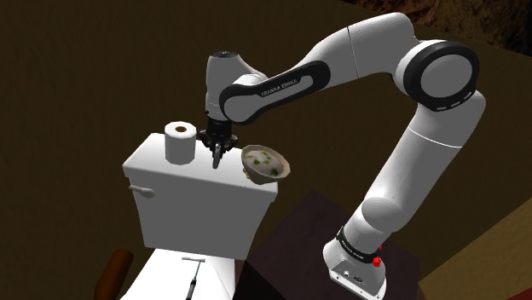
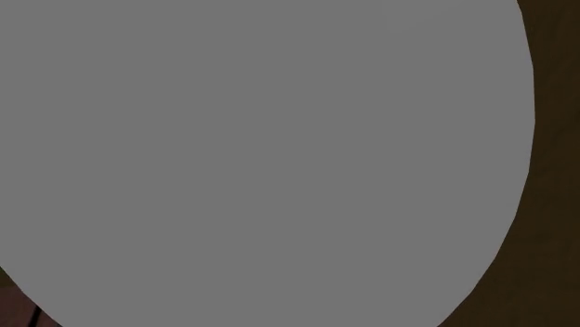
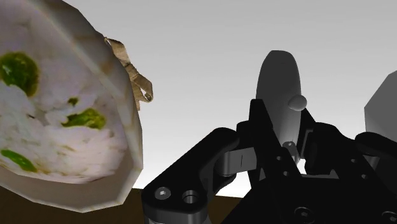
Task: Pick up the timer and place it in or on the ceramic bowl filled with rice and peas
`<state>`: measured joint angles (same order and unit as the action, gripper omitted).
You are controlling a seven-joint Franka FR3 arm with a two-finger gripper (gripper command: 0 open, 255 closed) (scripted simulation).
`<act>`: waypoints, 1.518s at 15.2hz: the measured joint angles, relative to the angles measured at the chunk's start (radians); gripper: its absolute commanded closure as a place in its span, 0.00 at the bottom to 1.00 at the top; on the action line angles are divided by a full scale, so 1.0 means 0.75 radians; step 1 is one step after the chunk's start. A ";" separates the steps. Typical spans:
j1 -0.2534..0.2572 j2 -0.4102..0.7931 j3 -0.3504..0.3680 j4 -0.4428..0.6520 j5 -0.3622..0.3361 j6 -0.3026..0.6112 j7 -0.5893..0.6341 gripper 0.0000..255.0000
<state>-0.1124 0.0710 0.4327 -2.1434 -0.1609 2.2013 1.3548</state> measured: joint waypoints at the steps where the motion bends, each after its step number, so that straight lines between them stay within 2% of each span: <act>1: 0.000 0.000 0.000 0.000 0.000 0.000 0.000 1.00; 5: -0.002 -0.021 0.001 0.015 0.014 -0.032 -0.013 1.00; 23: -0.006 -0.138 -0.001 0.219 0.090 -0.337 -0.088 1.00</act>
<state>-0.1171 -0.0328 0.4321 -1.9793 -0.0930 1.9486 1.2892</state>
